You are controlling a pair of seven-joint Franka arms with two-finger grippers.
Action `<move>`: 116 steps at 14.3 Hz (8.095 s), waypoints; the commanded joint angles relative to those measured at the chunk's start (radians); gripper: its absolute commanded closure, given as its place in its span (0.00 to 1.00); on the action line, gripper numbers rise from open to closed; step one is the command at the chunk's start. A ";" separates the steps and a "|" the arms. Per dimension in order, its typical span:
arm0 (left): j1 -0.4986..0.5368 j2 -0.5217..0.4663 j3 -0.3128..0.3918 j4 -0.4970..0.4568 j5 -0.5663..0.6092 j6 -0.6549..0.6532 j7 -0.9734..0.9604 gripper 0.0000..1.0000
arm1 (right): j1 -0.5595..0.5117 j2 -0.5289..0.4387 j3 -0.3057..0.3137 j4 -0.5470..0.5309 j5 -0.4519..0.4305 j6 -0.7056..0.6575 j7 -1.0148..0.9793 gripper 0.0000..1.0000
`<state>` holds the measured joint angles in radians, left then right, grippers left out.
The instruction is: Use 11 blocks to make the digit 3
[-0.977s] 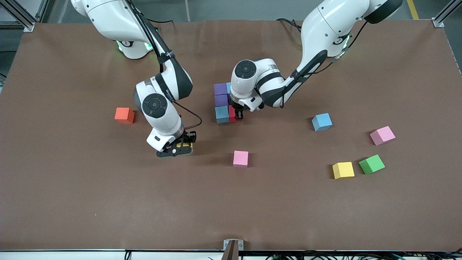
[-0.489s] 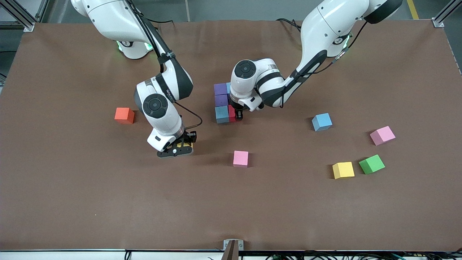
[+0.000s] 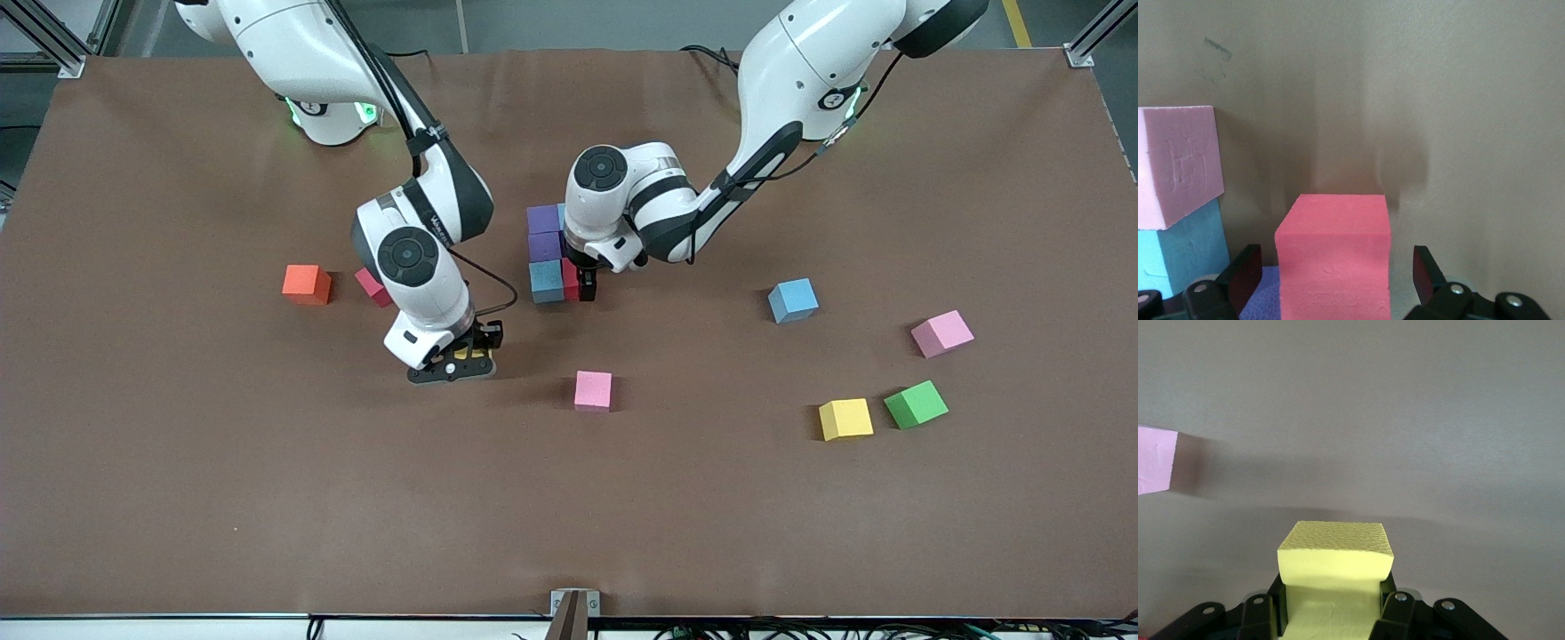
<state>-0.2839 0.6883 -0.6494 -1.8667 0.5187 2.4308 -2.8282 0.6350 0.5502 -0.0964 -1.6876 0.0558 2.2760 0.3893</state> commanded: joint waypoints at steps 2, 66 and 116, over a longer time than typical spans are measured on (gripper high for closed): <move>-0.009 -0.091 -0.013 -0.014 0.072 -0.070 -0.295 0.00 | 0.055 0.062 -0.002 0.080 0.009 -0.007 0.057 1.00; 0.111 0.289 0.042 0.586 -0.210 -0.131 0.518 0.00 | 0.180 0.102 0.060 0.005 -0.027 0.056 0.177 0.98; 0.226 -0.245 -0.004 -0.371 -0.197 0.290 0.248 0.61 | -0.281 -0.513 0.009 -0.805 0.012 0.195 0.488 0.00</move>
<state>-0.0596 0.4652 -0.6469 -2.2065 0.3261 2.6857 -2.5613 0.3409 0.0804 -0.0935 -2.4039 0.0581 2.4043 0.8132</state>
